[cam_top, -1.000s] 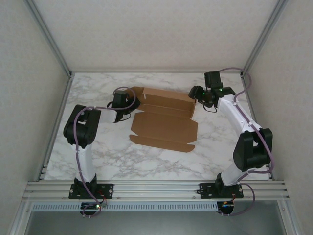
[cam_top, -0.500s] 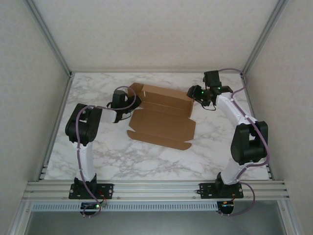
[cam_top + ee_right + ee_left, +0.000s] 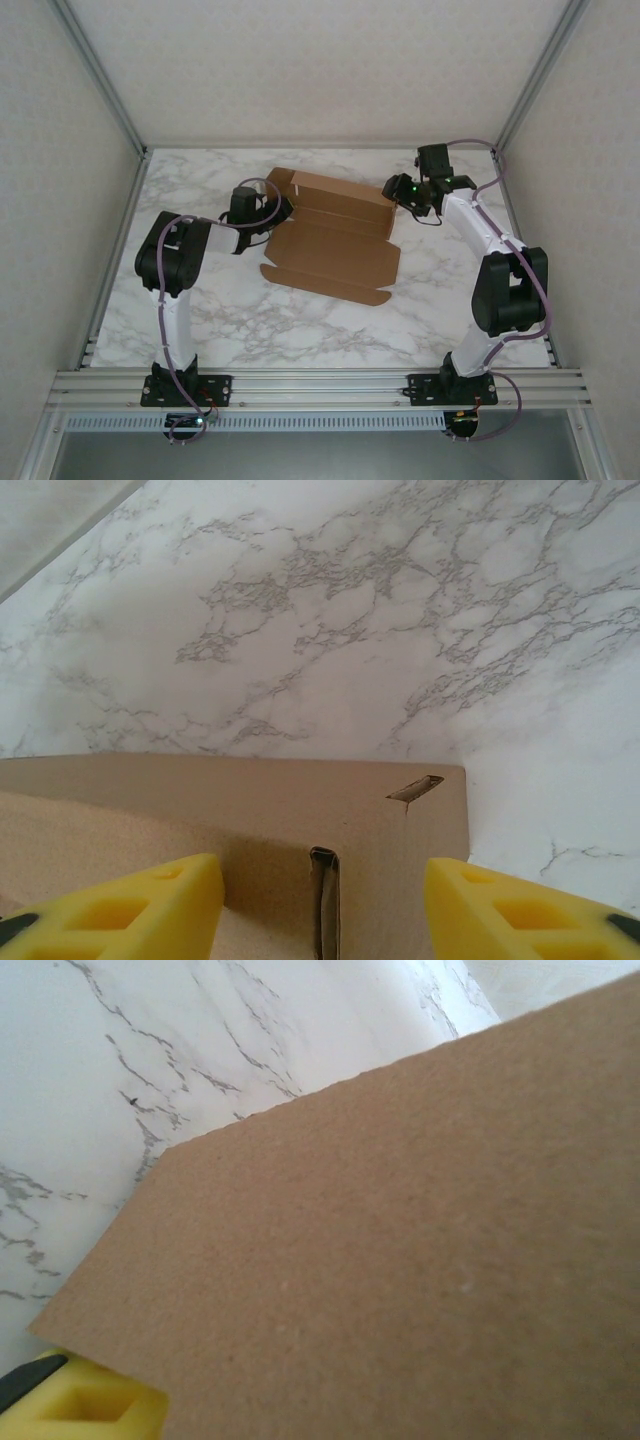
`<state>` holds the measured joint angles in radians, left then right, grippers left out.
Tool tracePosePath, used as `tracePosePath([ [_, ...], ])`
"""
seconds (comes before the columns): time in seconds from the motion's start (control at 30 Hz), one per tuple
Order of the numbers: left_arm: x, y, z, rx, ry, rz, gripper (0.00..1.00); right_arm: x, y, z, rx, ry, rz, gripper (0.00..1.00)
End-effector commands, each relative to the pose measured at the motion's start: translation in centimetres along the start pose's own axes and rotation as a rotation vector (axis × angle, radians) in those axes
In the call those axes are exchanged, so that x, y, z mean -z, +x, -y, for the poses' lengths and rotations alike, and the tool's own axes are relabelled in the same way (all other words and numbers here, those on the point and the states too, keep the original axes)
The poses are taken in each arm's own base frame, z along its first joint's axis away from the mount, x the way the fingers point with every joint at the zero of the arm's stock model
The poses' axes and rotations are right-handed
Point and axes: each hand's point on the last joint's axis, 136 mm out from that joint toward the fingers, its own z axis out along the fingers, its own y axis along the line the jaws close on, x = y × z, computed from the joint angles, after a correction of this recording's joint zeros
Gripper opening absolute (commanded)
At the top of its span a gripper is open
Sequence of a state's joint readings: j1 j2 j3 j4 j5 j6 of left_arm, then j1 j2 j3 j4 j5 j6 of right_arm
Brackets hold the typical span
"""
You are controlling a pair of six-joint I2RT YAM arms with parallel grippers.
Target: Fold the paper box
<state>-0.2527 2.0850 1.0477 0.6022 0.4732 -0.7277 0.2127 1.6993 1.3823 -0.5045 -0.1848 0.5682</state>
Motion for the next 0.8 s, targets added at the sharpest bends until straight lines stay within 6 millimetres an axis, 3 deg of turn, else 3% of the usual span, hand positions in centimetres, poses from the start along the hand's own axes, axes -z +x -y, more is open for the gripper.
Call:
tracePosePath([
  [0.0, 0.1, 0.8, 3.9, -0.084, 0.087, -0.031, 0.46, -0.8, 1.3, 0.1, 0.022, 0.001, -0.067, 0.56],
  [0.43, 2.4, -1.7, 4.8, -0.146, 0.027, 0.115, 0.48, -0.4, 1.0, -0.2, 0.034, -0.002, -0.061, 0.54],
  [0.53, 1.9, -1.4, 5.4, -0.133, 0.064, 0.095, 0.48, -0.4, 1.0, -0.4, 0.031, -0.011, -0.063, 0.54],
  [0.77, -0.5, 1.5, 5.3, -0.098, 0.117, -0.019, 0.48, -0.4, 1.0, -0.6, 0.032, -0.02, -0.071, 0.54],
])
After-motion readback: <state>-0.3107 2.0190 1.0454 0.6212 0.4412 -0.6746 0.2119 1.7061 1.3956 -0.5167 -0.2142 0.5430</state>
